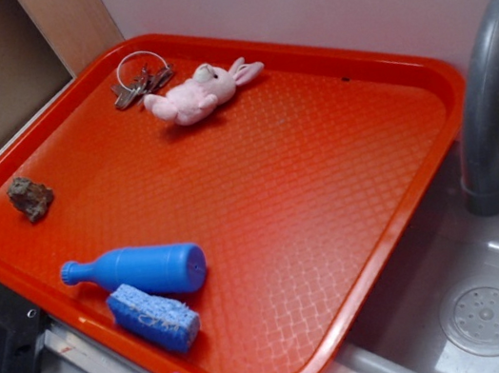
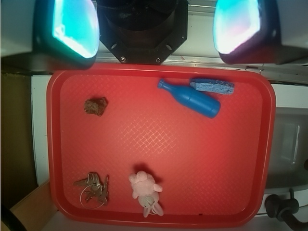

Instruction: Grab the rock.

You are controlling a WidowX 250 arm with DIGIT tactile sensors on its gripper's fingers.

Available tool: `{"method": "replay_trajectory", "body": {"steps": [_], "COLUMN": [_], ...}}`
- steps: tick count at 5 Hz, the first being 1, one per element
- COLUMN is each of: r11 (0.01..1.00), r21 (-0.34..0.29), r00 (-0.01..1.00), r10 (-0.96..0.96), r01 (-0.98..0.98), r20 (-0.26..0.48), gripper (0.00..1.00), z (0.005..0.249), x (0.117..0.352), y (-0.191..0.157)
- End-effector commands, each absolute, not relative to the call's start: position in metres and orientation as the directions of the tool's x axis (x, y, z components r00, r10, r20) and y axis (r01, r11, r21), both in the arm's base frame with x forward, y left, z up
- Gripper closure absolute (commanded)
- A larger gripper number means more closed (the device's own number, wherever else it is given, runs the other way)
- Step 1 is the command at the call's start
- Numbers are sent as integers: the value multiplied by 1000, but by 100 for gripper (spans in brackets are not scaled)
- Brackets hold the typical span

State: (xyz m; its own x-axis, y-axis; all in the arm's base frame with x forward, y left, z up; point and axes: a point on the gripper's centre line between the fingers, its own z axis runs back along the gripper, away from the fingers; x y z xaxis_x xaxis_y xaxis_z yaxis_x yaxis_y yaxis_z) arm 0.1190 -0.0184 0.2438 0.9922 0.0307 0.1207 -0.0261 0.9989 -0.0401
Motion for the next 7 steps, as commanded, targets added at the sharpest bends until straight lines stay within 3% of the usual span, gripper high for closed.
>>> {"method": "replay_trajectory", "body": {"steps": [1, 2, 3, 5, 7], "r11": [999, 987, 977, 968, 984], "r21": [-40, -11, -13, 4, -15], "r00": [992, 966, 953, 955, 974], "r10": [31, 162, 209, 249, 177], "r01": [-26, -163, -211, -253, -177], "r20": [121, 200, 220, 162, 144], "gripper": [0, 0, 0, 0, 0], "z": [244, 225, 203, 145, 116], "x": [119, 131, 133, 141, 154], "y": [-18, 4, 34, 84, 82]}}
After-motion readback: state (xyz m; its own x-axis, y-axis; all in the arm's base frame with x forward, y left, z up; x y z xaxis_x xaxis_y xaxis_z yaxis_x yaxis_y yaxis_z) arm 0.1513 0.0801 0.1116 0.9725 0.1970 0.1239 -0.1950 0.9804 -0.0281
